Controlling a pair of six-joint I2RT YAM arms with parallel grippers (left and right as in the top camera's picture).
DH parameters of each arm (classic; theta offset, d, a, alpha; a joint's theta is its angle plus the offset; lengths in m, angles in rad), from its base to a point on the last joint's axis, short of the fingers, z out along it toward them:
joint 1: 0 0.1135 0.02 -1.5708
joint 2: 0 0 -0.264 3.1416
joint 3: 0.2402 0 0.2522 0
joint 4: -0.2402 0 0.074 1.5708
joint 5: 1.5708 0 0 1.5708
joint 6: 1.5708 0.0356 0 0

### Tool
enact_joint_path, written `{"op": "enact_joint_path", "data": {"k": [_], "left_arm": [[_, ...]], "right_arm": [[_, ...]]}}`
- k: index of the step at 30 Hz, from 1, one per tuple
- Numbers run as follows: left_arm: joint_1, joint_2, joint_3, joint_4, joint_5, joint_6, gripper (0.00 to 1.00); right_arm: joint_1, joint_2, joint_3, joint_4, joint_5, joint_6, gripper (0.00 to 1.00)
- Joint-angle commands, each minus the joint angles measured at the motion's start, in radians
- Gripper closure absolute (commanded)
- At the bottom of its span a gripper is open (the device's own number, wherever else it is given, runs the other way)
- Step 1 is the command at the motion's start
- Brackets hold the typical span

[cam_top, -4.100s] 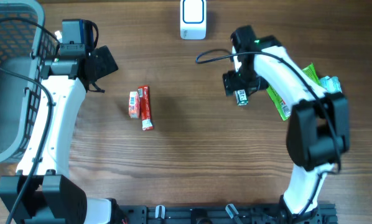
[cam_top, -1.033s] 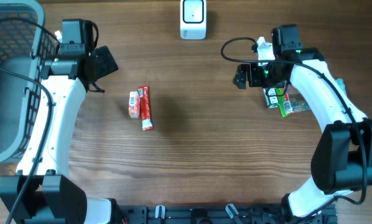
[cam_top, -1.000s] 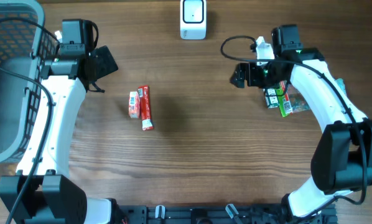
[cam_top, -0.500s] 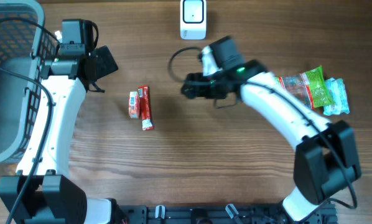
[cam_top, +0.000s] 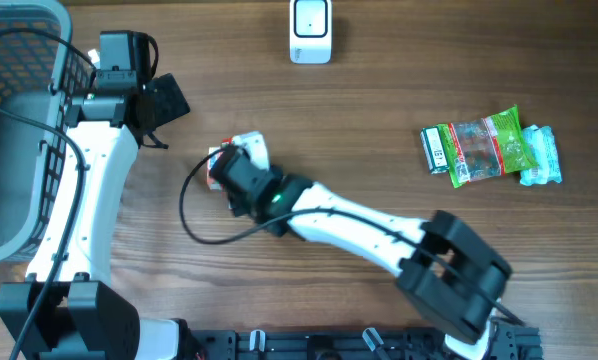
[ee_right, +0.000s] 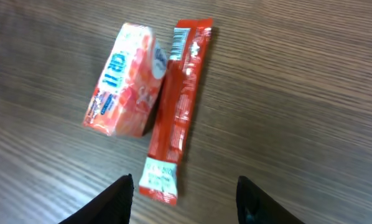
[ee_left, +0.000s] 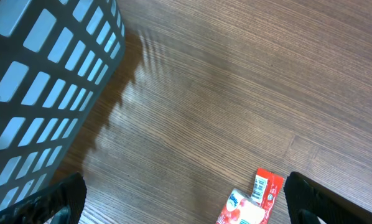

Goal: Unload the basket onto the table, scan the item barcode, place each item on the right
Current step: 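Move the right gripper left and grasp the red stick packet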

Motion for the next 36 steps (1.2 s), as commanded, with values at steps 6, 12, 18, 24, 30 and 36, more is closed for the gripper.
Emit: {"op": "enact_joint_path", "data": {"k": [6, 12, 18, 24, 30, 36], "left_arm": [[0.005, -0.003, 0.008, -0.001, -0.012, 0.012, 0.0], [0.005, -0.002, 0.008, -0.001, -0.012, 0.012, 0.0], [0.005, -0.002, 0.008, -0.001, -0.012, 0.012, 0.0], [0.005, -0.002, 0.008, -0.001, -0.012, 0.012, 0.0], [0.005, -0.002, 0.008, -0.001, -0.012, 0.012, 0.0], [0.005, -0.003, 0.008, -0.001, -0.012, 0.012, 0.0]], "right_arm": [[0.03, 0.124, 0.004, 0.097, 0.082, -0.013, 0.53], [0.03, 0.161, 0.004, 0.158, -0.02, -0.011, 0.58], [0.023, 0.186, 0.004, 0.164, -0.011, -0.013, 0.71], [0.022, 0.187, 0.004, 0.163, -0.011, -0.014, 0.71], [0.016, 0.187, 0.004, 0.159, -0.003, -0.088, 0.85], [0.011, 0.187, 0.002, 0.14, -0.013, -0.085, 0.73]]}}
